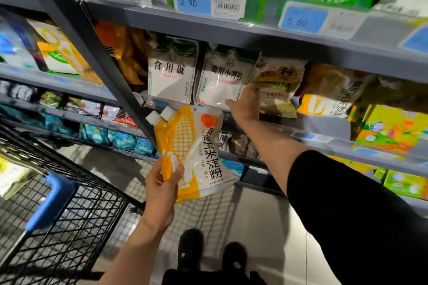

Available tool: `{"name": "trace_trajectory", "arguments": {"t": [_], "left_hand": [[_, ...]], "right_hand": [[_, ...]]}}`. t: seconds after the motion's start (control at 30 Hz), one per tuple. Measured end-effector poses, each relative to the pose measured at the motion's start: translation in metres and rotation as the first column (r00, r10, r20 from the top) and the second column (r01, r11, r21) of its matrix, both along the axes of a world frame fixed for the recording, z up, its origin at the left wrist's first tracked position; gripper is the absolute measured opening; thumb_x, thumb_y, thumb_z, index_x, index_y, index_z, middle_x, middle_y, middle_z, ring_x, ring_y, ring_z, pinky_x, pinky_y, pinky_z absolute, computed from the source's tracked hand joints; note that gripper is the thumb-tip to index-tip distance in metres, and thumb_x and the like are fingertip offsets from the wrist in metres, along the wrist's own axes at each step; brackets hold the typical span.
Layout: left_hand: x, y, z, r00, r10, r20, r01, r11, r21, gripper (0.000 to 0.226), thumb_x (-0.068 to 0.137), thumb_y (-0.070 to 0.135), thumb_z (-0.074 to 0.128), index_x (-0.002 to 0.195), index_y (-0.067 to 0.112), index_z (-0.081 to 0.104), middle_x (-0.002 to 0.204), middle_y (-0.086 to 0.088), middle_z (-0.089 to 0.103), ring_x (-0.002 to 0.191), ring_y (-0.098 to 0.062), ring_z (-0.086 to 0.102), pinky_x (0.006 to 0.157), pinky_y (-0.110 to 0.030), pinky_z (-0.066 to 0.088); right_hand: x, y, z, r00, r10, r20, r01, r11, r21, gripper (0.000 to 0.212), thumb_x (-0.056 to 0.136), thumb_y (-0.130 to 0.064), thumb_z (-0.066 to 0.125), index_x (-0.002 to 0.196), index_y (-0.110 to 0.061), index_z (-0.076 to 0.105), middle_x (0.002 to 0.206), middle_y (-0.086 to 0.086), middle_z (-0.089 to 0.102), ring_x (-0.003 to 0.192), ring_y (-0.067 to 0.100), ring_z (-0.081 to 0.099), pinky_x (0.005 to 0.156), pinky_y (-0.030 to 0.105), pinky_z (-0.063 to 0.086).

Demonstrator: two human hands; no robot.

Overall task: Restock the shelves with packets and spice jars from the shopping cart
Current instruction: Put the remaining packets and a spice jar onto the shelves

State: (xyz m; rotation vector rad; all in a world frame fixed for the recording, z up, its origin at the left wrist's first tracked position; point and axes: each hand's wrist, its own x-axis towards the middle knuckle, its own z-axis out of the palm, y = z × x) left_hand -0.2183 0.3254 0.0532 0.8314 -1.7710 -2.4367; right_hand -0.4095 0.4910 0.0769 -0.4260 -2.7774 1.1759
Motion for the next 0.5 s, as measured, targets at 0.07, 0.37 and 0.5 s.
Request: {"name": "trace_trajectory", "arguments": {"t": [0.07, 0.37, 0.5], "left_hand": [[0.0, 0.004, 0.003, 1.0, 0.006, 0.006, -0.006, 1.0, 0.007, 0.036, 0.089, 0.0, 0.061, 0.124, 0.01, 0.059, 0.114, -0.013, 0.07, 0.101, -0.029, 0.068, 0.079, -0.037, 0.06], [-0.009, 0.059, 0.029, 0.987, -0.136, -0.081, 0.135, 0.991, -0.026, 0.039, 0.086, -0.002, 0.064, 0.115, 0.024, 0.062, 0.108, -0.002, 0.073, 0.095, -0.019, 0.07, 0.08, -0.035, 0.058], [-0.017, 0.102, 0.034, 0.936, -0.325, -0.134, 0.316, 0.945, -0.08, 0.039, 0.085, -0.009, 0.061, 0.114, 0.016, 0.061, 0.092, 0.005, 0.075, 0.079, -0.009, 0.069, 0.07, -0.025, 0.056]], "right_hand": [[0.026, 0.003, 0.009, 0.989, 0.048, -0.143, -0.041, 0.998, 0.052, 0.038, 0.084, -0.027, 0.07, 0.106, -0.001, 0.053, 0.105, 0.016, 0.063, 0.093, 0.025, 0.061, 0.072, 0.03, 0.046], [0.098, 0.064, 0.053, 0.842, 0.362, 0.4, -0.005, 0.747, -0.665, 0.033, 0.076, -0.028, 0.078, 0.103, -0.014, 0.067, 0.096, 0.005, 0.073, 0.089, 0.021, 0.069, 0.076, 0.037, 0.055], [0.116, 0.114, 0.066, 0.902, 0.251, 0.352, 0.049, 0.749, -0.66, 0.016, 0.079, -0.004, 0.071, 0.092, -0.011, 0.063, 0.097, 0.011, 0.071, 0.089, 0.027, 0.067, 0.077, 0.04, 0.053]]}}
